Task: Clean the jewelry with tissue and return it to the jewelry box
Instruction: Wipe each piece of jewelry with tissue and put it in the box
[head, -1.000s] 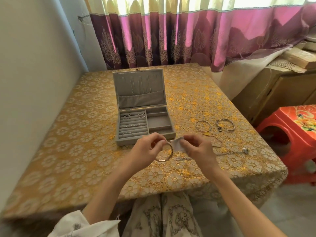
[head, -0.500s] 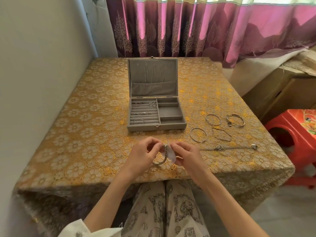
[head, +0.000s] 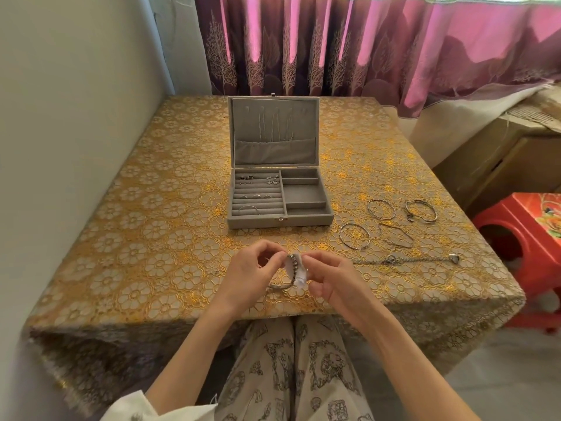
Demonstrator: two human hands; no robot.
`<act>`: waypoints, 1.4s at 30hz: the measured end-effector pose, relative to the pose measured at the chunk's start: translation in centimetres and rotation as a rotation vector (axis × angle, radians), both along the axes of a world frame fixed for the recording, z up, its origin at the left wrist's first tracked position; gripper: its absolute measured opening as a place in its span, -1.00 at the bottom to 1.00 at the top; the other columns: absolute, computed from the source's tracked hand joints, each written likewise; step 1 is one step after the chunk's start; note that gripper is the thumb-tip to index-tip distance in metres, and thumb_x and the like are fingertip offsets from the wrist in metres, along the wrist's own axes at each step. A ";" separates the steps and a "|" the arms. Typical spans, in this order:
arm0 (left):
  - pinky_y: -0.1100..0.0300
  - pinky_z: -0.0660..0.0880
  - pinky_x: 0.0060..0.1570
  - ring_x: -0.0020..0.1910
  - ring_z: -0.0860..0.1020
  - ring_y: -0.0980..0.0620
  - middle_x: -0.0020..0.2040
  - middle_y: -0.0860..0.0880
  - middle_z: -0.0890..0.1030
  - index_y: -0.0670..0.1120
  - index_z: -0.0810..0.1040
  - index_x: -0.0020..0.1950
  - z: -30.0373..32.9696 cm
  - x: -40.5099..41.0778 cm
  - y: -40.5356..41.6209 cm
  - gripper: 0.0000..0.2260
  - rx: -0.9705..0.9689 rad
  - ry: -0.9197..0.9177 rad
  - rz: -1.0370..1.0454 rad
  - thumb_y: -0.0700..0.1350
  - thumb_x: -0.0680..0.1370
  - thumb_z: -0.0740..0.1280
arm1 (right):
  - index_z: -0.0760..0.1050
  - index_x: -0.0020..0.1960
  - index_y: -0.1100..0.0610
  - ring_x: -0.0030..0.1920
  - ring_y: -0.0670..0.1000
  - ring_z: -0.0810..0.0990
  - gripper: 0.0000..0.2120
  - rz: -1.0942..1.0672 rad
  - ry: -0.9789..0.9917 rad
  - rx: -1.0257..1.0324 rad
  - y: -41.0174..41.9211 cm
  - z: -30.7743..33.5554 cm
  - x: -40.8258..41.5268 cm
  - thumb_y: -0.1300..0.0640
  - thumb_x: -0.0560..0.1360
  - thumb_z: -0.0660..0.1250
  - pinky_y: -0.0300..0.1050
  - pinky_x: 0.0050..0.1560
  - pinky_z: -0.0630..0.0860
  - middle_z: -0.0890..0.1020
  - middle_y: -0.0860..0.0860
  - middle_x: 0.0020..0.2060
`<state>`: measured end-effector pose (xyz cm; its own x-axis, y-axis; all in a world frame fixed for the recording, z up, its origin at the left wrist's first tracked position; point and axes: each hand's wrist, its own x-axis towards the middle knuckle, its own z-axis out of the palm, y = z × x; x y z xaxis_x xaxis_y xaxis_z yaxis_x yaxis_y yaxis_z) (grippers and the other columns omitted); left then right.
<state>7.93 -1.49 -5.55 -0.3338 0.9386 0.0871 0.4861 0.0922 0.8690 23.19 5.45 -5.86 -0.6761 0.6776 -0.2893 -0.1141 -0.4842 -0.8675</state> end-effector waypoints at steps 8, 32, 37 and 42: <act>0.46 0.41 -0.28 -0.25 0.54 0.22 -0.20 0.06 0.62 -0.07 0.61 -0.05 0.4 0.7 0.1 -0.92 0.011 0.031 0.001 -0.11 0.52 0.34 | 0.60 -0.04 0.20 -0.38 -0.14 0.51 -0.89 -0.050 -0.237 0.422 -0.5 -0.2 -0.2 0.24 0.44 0.38 -0.34 -0.41 0.40 0.62 -0.02 -0.34; 0.39 0.47 -0.27 -0.30 0.51 0.21 -0.28 0.02 0.59 -0.04 0.60 -0.15 1.1 1.4 -0.7 -0.95 0.016 -0.388 0.144 -0.10 0.47 0.35 | 0.54 -0.09 0.08 -0.23 -0.12 0.50 -0.93 -0.149 -0.420 1.060 -1.3 -2.5 -0.6 0.16 0.53 0.28 -0.30 -0.24 0.39 0.57 -0.06 -0.23; 0.27 0.50 -0.18 -0.25 0.53 0.10 -0.26 -0.02 0.58 -0.10 0.57 -0.11 1.4 1.0 -0.9 -0.80 0.028 -0.520 0.166 -0.01 0.39 0.32 | 0.50 -0.10 0.10 -0.20 -0.11 0.47 -0.91 -0.110 -0.434 1.007 -1.6 -3.1 0.0 0.16 0.55 0.24 -0.27 -0.21 0.40 0.54 -0.06 -0.21; 0.13 0.47 -0.16 -0.31 0.49 0.02 -0.35 -0.04 0.53 -0.14 0.57 -0.09 0.6 0.9 -1.3 -0.86 0.015 -0.519 0.160 -0.08 0.49 0.31 | 0.50 -0.12 0.04 -0.22 -0.18 0.46 -0.90 -0.141 -0.426 0.991 -1.3 -2.2 -0.1 0.18 0.54 0.26 -0.38 -0.23 0.35 0.52 -0.17 -0.23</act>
<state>8.79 -2.83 -4.98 -0.4755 0.8723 -0.1145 -0.0265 0.1159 0.9929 23.13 4.15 -8.05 -0.5478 0.8026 0.2361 0.2890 0.4464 -0.8469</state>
